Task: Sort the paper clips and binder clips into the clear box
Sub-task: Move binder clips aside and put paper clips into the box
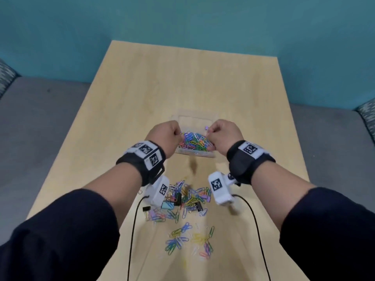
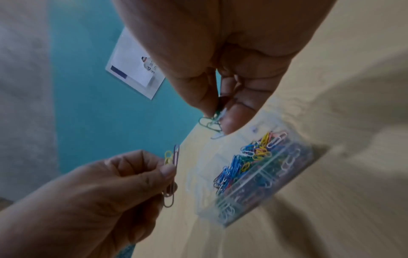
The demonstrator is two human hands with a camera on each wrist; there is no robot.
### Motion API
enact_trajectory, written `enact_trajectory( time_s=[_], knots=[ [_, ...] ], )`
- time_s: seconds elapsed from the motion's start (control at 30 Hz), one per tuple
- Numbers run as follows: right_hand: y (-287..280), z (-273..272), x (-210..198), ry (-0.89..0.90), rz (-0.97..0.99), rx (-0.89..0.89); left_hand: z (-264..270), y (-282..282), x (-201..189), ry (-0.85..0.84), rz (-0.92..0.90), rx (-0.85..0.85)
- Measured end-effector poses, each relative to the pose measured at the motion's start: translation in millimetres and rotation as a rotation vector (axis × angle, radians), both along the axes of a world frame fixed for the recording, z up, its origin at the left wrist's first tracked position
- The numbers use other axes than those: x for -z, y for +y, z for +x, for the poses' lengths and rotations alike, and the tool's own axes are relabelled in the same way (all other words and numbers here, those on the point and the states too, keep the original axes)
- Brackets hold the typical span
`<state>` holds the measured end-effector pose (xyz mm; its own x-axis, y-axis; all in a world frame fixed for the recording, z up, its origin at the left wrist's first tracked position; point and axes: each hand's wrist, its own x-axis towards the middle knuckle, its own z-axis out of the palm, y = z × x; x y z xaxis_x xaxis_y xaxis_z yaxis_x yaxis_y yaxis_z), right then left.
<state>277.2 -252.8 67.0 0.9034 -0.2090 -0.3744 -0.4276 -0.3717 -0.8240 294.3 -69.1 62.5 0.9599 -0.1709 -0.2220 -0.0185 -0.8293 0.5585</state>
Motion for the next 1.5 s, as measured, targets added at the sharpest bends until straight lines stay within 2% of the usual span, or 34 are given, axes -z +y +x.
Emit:
enact_trajectory(
  time_s=[0.13, 0.2, 0.27, 0.3, 0.37, 0.47, 0.53, 0.6, 0.7, 0.9, 1.0, 1.07, 1.1, 1.17, 1.27, 1.33, 1.5],
  knots=[
    [-2, 11, 0, 0.047, -0.089, -0.138, 14, -1, 6, 0.036, -0.023, 0.060],
    [-12, -6, -3, -0.044, -0.336, -0.268, 3, 12, 4, 0.009, -0.088, 0.032],
    [-22, -45, -8, -0.171, -0.520, -0.455, -26, 31, 1, -0.065, -0.081, 0.049],
    [-26, -73, -7, -0.218, -0.570, -0.593, -50, 42, 1, -0.095, -0.045, 0.107],
    [-30, -133, -1, -0.279, -0.697, -0.922, -110, 60, 5, -0.117, 0.010, 0.331],
    [-34, -209, 19, -0.266, -0.728, -1.322, -199, 74, 23, 0.006, 0.141, 0.711],
    [-31, -240, 28, -0.287, -0.727, -1.471, -238, 74, 39, 0.066, 0.223, 0.845],
    [-22, -258, 35, -0.324, -0.732, -1.543, -258, 69, 54, 0.078, 0.291, 0.921],
    [3, -264, 46, -0.355, -0.779, -1.479, -269, 56, 69, 0.015, 0.294, 0.847],
    [30, -246, 50, -0.301, -0.729, -1.220, -263, 47, 63, -0.127, 0.227, 0.484],
    [12, -248, 53, -0.206, -0.712, -0.941, -265, 61, 57, -0.153, 0.200, 0.294],
    [0, -254, 57, -0.123, -0.719, -0.768, -267, 71, 57, -0.168, 0.267, 0.251],
    [-2, -257, 58, -0.090, -0.733, -0.739, -267, 75, 60, -0.154, 0.303, 0.249],
    [3, -261, 58, -0.071, -0.756, -0.764, -266, 79, 68, -0.095, 0.322, 0.233],
    [20, -263, 58, -0.142, -0.738, -0.890, -267, 76, 76, -0.076, 0.318, 0.264],
    [27, -262, 58, -0.191, -0.709, -0.959, -267, 72, 75, -0.103, 0.280, 0.282],
    [27, -244, 56, -0.212, -0.726, -0.935, -265, 66, 77, -0.205, 0.253, 0.362]
  ],
)
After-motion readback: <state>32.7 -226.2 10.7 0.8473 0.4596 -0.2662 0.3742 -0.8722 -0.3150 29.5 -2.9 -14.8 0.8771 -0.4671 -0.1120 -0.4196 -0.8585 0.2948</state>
